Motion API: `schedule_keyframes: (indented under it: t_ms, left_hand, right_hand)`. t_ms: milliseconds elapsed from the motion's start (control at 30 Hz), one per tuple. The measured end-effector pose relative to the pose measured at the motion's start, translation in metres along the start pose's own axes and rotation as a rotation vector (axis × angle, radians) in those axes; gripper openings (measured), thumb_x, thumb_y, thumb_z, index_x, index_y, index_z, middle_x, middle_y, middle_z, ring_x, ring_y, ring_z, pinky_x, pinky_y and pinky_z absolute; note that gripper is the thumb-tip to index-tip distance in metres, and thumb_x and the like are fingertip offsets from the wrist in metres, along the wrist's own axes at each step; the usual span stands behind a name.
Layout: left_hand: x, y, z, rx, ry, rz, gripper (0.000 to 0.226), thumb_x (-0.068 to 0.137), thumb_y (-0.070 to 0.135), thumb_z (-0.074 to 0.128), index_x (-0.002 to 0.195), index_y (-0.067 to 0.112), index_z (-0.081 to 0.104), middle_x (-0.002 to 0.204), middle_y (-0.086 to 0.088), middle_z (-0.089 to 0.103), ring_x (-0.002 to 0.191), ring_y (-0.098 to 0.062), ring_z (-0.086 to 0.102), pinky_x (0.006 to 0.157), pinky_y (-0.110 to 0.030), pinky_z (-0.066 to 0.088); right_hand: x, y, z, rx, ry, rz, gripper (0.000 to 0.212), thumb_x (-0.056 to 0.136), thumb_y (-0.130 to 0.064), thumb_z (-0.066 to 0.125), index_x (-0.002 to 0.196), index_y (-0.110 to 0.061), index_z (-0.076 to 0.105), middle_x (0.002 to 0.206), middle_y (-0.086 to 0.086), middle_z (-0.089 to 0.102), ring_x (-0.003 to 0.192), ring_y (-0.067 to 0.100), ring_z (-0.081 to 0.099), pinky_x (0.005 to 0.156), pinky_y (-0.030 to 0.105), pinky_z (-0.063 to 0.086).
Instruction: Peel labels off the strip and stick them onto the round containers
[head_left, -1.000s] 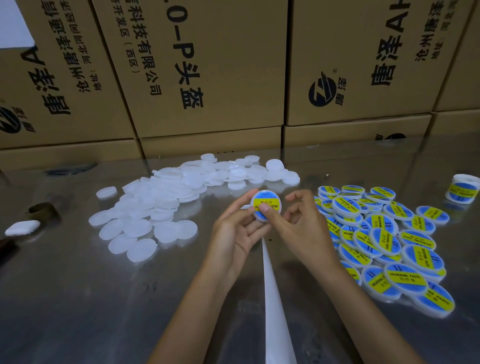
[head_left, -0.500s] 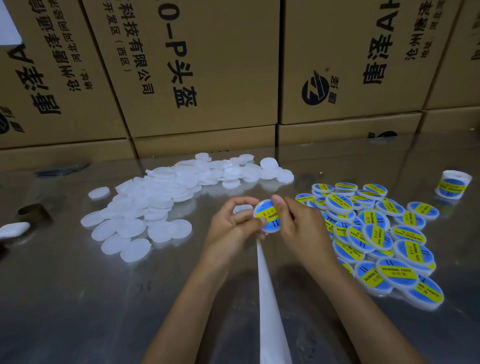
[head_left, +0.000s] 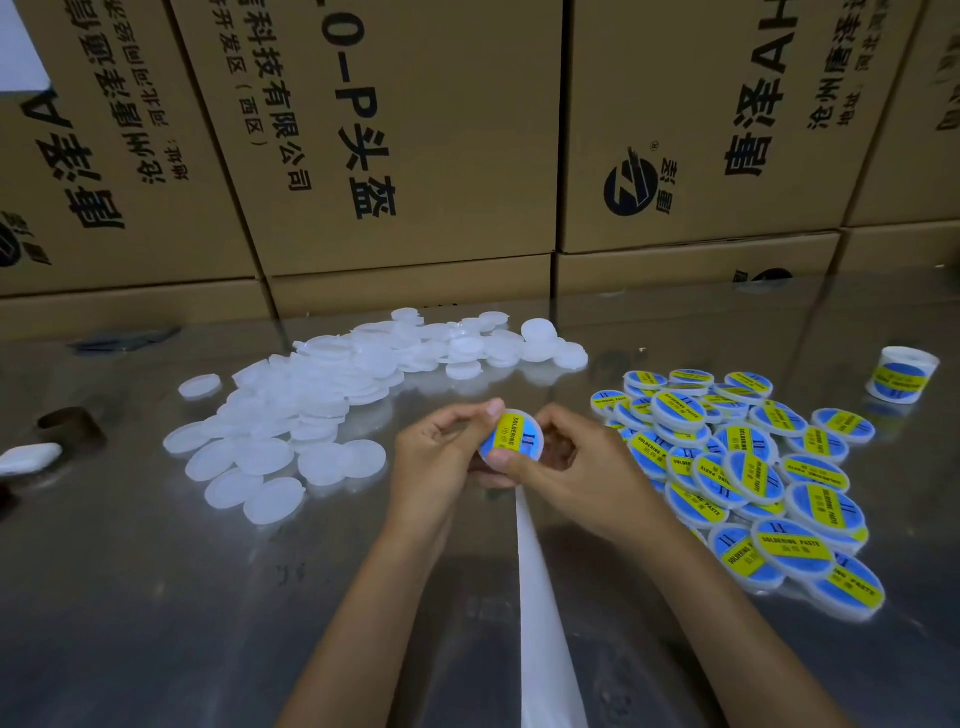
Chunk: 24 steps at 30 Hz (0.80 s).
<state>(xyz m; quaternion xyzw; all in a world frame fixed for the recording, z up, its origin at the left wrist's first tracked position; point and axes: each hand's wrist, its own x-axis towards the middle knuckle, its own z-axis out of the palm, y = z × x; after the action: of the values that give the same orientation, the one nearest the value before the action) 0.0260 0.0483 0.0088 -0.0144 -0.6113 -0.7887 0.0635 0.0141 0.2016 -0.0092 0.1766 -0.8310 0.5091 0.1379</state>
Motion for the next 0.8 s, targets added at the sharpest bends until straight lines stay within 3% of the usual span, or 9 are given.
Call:
schedule_keyframes:
  t_ms: [67, 133, 200, 267, 433, 533, 667, 800]
  left_hand:
    - [-0.002, 0.002, 0.002, 0.025, -0.031, -0.016, 0.035, 0.079, 0.038, 0.075, 0.094, 0.007, 0.077, 0.088, -0.019, 0.075, 0.071, -0.027, 0.074, 0.054, -0.03, 0.059]
    - [-0.003, 0.003, 0.004, 0.021, -0.083, -0.025, 0.038, 0.077, 0.041, 0.072, 0.099, 0.011, 0.078, 0.094, -0.016, 0.076, 0.077, -0.03, 0.075, 0.059, -0.031, 0.061]
    - [-0.004, 0.003, 0.004, 0.021, -0.143, -0.024, 0.03, 0.085, 0.031, 0.07, 0.109, 0.013, 0.076, 0.098, -0.013, 0.077, 0.083, -0.03, 0.076, 0.064, -0.031, 0.062]
    - [-0.003, 0.002, 0.003, 0.034, -0.209, -0.028, 0.026, 0.093, 0.015, 0.067, 0.117, 0.012, 0.072, 0.101, -0.013, 0.077, 0.088, -0.031, 0.075, 0.071, -0.033, 0.063]
    - [-0.002, 0.004, 0.002, 0.03, -0.387, -0.051, 0.045, 0.085, -0.007, 0.071, 0.126, 0.01, 0.065, 0.112, -0.018, 0.073, 0.1, -0.032, 0.073, 0.078, -0.031, 0.061]
    - [-0.003, 0.003, 0.003, 0.056, -0.321, -0.037, 0.043, 0.079, -0.01, 0.075, 0.117, 0.009, 0.066, 0.104, -0.019, 0.074, 0.09, -0.033, 0.075, 0.072, -0.031, 0.061]
    - [-0.002, 0.0, 0.006, 0.033, -0.159, -0.005, 0.036, 0.078, -0.006, 0.079, 0.108, 0.01, 0.066, 0.092, -0.017, 0.077, 0.08, -0.034, 0.076, 0.066, -0.029, 0.061]
    - [0.0, 0.001, 0.0, -0.027, -0.027, 0.035, 0.025, 0.084, 0.001, 0.076, 0.105, 0.009, 0.067, 0.091, -0.017, 0.077, 0.077, -0.028, 0.075, 0.063, -0.029, 0.06]
  right_hand:
    - [0.0, 0.001, -0.001, -0.074, 0.03, -0.022, 0.055, 0.069, -0.075, 0.065, 0.074, -0.022, 0.056, 0.063, -0.002, 0.058, 0.06, 0.019, 0.05, 0.059, 0.041, 0.045]
    - [0.0, 0.003, -0.004, -0.107, 0.091, -0.069, 0.05, 0.078, -0.07, 0.061, 0.068, -0.022, 0.051, 0.056, -0.004, 0.048, 0.053, 0.009, 0.04, 0.053, 0.033, 0.038]
    - [0.001, 0.004, -0.007, -0.131, 0.14, -0.1, 0.048, 0.088, -0.062, 0.055, 0.063, -0.022, 0.045, 0.053, -0.006, 0.04, 0.052, 0.009, 0.035, 0.05, 0.026, 0.031]
    - [0.002, 0.005, -0.009, -0.186, 0.185, -0.089, 0.049, 0.096, -0.053, 0.049, 0.06, -0.021, 0.041, 0.05, -0.005, 0.038, 0.051, 0.01, 0.033, 0.05, 0.027, 0.028]
    - [0.004, 0.008, -0.013, -0.192, 0.26, -0.063, 0.051, 0.102, -0.042, 0.047, 0.052, -0.035, 0.042, 0.046, -0.01, 0.042, 0.048, 0.012, 0.036, 0.048, 0.021, 0.023]
    - [0.005, 0.005, -0.008, -0.12, 0.255, -0.051, 0.049, 0.1, -0.043, 0.047, 0.052, -0.036, 0.045, 0.045, -0.009, 0.038, 0.047, 0.01, 0.034, 0.048, 0.02, 0.024]
    - [0.004, 0.003, -0.003, 0.062, 0.196, -0.002, 0.047, 0.094, -0.06, 0.039, 0.059, -0.03, 0.048, 0.05, -0.012, 0.04, 0.052, 0.004, 0.037, 0.052, 0.019, 0.029]
    - [0.001, 0.009, 0.002, -0.08, 0.085, 0.013, 0.058, 0.076, -0.078, 0.055, 0.069, -0.02, 0.05, 0.054, -0.012, 0.043, 0.053, 0.006, 0.038, 0.054, 0.026, 0.035]
